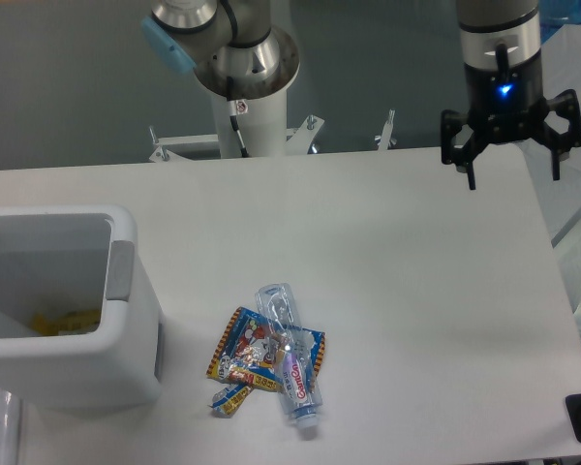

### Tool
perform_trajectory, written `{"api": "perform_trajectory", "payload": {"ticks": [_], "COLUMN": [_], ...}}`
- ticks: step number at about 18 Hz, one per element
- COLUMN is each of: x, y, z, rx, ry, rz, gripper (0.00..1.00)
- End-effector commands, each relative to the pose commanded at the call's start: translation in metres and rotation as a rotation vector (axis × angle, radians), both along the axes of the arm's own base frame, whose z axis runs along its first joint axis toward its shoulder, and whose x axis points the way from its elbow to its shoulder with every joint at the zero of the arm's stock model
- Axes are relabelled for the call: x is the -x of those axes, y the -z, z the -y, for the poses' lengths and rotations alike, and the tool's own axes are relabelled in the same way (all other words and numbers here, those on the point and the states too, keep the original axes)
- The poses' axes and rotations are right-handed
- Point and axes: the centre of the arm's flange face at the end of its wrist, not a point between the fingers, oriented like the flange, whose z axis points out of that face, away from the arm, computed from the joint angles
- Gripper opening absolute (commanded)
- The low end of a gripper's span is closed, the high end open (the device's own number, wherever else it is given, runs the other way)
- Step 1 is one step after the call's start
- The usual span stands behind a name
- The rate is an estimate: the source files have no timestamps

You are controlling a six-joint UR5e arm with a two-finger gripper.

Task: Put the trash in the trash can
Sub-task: 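Move the open gripper over the clear plastic bottle on the wrappers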

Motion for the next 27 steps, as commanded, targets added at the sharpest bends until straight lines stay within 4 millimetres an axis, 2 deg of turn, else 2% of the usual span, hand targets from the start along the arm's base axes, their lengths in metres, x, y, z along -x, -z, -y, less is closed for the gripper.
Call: {"api": "perform_trajectory", "payload": {"ticks": [3, 7, 10, 14, 15, 18, 22, 27], "x": [-0.003, -0.009, -0.022, -0.032, -0.034, -0.044, -0.047, -0.025], "y": [-0.001, 0.008, 0.034, 0.070, 0.074, 0.106, 0.150, 0.192], "z": [-0.004, -0.014, -0.034, -0.044, -0.049, -0.080, -0.129, -0.182], "rx": [-0.006, -0.024, -0.029, -0.047, -0.067, -0.123, -0.121, -0.181], "ry": [0.001, 0.021, 0.063, 0.051, 0.028, -0.077, -0.093, -0.215], "rz": [0.003, 0.028, 0.073, 0.151, 0.148, 0.196, 0.273, 0.361], "gripper": [1.00, 1.00, 1.00, 1.00, 1.00, 1.00, 1.00, 1.00]}}
